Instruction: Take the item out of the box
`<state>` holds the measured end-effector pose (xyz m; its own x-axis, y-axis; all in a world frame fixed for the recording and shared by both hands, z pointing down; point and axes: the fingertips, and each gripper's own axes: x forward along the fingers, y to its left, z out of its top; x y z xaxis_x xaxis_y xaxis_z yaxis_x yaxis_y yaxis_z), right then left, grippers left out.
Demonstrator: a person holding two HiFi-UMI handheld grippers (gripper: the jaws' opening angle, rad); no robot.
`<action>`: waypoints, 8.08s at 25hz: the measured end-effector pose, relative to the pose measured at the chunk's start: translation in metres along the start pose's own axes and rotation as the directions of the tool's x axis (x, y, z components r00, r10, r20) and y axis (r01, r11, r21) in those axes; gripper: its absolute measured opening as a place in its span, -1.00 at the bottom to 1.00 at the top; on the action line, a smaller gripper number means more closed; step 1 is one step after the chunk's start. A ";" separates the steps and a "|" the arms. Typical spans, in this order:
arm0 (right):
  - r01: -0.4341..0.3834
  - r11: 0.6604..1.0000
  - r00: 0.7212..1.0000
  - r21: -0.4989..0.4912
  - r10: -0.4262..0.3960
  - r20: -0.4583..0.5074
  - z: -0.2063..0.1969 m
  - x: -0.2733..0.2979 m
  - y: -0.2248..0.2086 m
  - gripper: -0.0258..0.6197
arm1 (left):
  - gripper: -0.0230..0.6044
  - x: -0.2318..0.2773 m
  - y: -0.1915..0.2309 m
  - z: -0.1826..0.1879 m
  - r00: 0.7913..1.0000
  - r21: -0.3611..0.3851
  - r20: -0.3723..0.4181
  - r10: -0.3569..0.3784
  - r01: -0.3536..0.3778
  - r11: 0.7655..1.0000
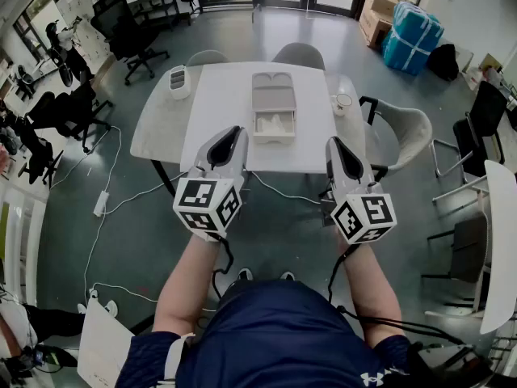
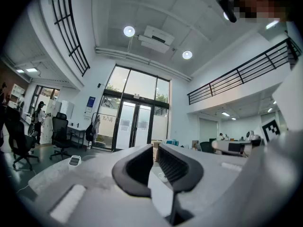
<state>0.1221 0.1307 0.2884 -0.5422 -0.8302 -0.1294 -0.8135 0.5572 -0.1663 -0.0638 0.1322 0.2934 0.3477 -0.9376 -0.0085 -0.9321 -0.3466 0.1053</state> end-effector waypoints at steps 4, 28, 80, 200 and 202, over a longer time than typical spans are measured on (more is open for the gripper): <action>-0.022 1.000 1.000 -0.011 0.022 0.010 0.004 -0.003 -0.005 -0.92 | -0.81 0.003 -0.007 -0.001 1.000 0.000 -0.004 0.011 -0.011 1.000; -0.018 0.999 0.999 -0.027 0.017 -0.044 -0.031 0.052 -0.027 -0.92 | -0.81 0.052 0.037 -0.028 0.999 -0.016 -0.050 0.022 -0.022 1.000; 0.110 0.994 0.982 0.008 -0.107 -0.158 -0.087 0.293 -0.182 -0.92 | -0.81 0.310 0.178 -0.046 0.995 -0.051 -0.095 -0.002 -0.003 0.999; 0.366 0.925 0.895 0.106 -0.318 -0.314 -0.152 0.279 -0.261 -0.92 | -0.58 0.404 0.152 -0.363 0.324 0.209 -0.944 -0.053 0.717 0.665; 0.347 0.932 0.901 0.106 -0.300 -0.315 -0.151 0.287 -0.258 -0.92 | -0.58 0.399 0.157 -0.352 0.334 0.197 -0.940 -0.069 0.698 0.688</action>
<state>0.1445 -0.2534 0.4421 -0.3103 -0.9196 0.2409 -0.9241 0.2324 -0.3032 -0.0352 -0.2858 0.6566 0.2763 -0.2620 0.9247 -0.4190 -0.8987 -0.1294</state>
